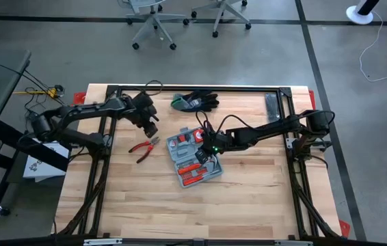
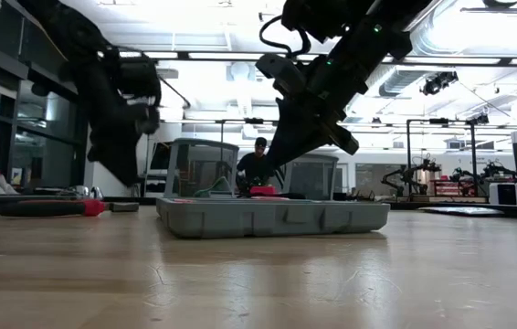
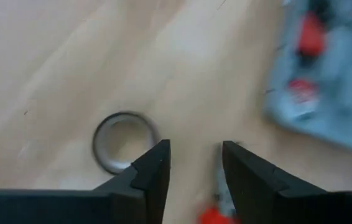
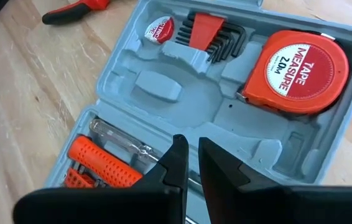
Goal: Prefit tool cases
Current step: Remove the red tape measure from the gray tool case
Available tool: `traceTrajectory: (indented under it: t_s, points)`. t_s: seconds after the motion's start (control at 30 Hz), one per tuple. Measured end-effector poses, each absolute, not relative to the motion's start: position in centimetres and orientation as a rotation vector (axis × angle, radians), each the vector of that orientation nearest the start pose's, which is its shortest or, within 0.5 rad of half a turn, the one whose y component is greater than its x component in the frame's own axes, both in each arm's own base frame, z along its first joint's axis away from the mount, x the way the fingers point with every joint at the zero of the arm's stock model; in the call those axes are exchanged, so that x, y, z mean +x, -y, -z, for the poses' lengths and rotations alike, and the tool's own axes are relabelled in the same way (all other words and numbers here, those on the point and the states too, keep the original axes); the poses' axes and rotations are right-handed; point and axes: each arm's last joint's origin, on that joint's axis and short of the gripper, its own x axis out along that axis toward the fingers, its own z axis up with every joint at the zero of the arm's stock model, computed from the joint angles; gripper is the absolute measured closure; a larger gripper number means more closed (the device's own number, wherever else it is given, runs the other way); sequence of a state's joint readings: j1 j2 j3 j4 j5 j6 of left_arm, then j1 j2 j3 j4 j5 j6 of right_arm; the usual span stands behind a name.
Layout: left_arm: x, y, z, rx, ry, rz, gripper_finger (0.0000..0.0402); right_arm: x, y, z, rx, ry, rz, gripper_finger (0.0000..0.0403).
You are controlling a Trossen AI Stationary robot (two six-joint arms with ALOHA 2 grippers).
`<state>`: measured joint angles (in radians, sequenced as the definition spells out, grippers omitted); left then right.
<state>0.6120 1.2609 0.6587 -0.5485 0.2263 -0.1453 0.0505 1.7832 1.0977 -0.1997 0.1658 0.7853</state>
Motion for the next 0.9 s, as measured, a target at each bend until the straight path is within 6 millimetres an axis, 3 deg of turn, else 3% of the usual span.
traceTrajectory:
  t_s: [0.23,0.4,0.67,0.9]
  points:
    - [17.3,-9.3,-21.6,-0.632,-0.837,-0.38,0.0257,36.4,-1.3,-17.9,0.61,-0.789,0.431,0.0371]
    - [17.5,-7.2,-23.1,-0.61,-0.759,-0.353,0.0259,36.4,-0.8,-17.9,0.608,-0.787,0.44,0.0371]
    - [19.0,-5.0,-22.8,-0.521,-0.774,-0.321,0.0259,36.5,0.3,-17.9,0.588,-0.797,0.426,0.0371]
    - [20.8,-4.2,-21.9,-0.498,-0.777,-0.301,0.0259,36.1,1.7,-17.6,0.533,-0.839,0.444,0.0364]
